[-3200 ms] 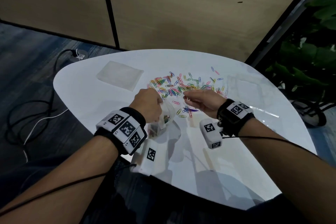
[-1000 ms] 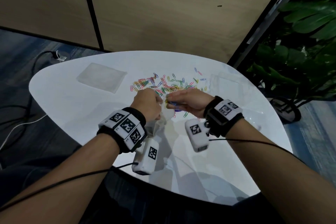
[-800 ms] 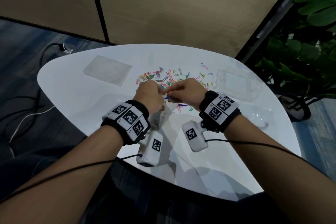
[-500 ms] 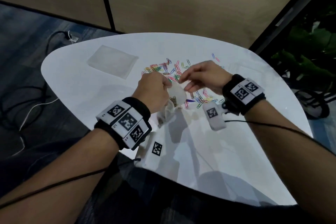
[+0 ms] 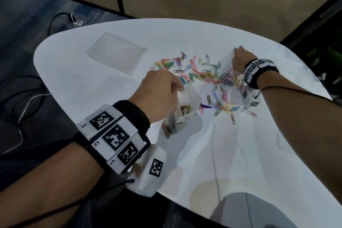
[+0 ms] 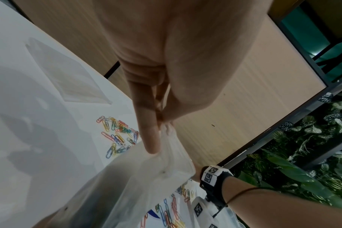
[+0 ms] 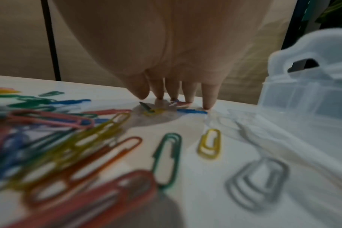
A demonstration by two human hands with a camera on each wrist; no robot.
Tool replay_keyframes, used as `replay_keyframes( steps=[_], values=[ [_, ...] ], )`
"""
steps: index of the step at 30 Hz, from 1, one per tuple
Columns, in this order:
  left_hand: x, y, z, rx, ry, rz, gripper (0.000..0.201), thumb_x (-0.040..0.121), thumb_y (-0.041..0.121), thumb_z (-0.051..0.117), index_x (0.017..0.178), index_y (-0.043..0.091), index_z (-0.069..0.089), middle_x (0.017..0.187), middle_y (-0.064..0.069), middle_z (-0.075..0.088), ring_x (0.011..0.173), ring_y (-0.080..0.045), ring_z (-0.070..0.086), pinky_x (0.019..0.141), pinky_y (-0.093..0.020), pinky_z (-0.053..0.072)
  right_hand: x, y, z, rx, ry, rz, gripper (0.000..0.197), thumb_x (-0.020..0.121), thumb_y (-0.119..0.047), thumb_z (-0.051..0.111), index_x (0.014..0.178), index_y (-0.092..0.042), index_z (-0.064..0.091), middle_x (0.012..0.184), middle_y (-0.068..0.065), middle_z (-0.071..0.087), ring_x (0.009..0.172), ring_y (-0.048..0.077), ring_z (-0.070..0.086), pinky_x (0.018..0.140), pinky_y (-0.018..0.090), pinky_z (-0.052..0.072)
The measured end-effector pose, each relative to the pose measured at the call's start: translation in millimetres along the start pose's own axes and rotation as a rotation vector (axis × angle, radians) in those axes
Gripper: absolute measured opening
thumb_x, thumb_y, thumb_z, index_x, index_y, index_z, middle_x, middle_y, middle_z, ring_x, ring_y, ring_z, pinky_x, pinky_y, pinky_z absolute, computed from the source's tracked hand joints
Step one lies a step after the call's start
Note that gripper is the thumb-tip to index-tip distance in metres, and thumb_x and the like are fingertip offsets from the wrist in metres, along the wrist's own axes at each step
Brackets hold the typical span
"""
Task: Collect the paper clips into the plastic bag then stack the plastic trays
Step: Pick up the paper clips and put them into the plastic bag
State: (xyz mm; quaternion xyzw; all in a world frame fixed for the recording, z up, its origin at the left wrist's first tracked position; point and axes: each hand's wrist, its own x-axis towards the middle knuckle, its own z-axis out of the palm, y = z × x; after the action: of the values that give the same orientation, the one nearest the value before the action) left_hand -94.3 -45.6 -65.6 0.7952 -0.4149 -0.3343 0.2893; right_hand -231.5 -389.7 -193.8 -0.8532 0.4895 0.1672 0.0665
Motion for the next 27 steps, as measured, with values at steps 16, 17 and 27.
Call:
replay_keyframes(
  steps=[16, 17, 27],
  values=[
    [-12, 12, -2, 0.065, -0.061, 0.044, 0.028, 0.098, 0.007, 0.052, 0.116, 0.011, 0.073, 0.119, -0.012, 0.069, 0.100, -0.031, 0.072, 0.094, -0.039, 0.058, -117, -45, 12, 0.209, 0.159, 0.047, 0.024, 0.087, -0.002, 0.059, 0.099, -0.012, 0.077, 0.103, 0.013, 0.073, 0.096, 0.029, 0.068, 0.090, 0.034, 0.056],
    [-13, 12, -3, 0.068, -0.063, 0.041, 0.028, 0.098, 0.007, 0.052, 0.116, 0.011, 0.073, 0.118, -0.012, 0.070, 0.101, -0.031, 0.072, 0.095, -0.039, 0.057, -116, -38, 8, 0.275, 0.142, 0.086, 0.018, 0.085, -0.006, 0.065, 0.096, -0.013, 0.078, 0.101, 0.011, 0.075, 0.096, 0.027, 0.069, 0.092, 0.033, 0.055],
    [-6, 17, 2, 0.003, -0.083, -0.008, 0.027, 0.094, 0.001, 0.052, 0.108, 0.010, 0.073, 0.119, -0.013, 0.067, 0.092, -0.033, 0.073, 0.089, -0.042, 0.061, -208, -42, -31, 1.912, -0.206, 0.207, 0.019, 0.090, 0.006, 0.060, 0.109, 0.006, 0.063, 0.103, 0.020, 0.070, 0.092, 0.021, 0.073, 0.073, 0.021, 0.059]
  ],
)
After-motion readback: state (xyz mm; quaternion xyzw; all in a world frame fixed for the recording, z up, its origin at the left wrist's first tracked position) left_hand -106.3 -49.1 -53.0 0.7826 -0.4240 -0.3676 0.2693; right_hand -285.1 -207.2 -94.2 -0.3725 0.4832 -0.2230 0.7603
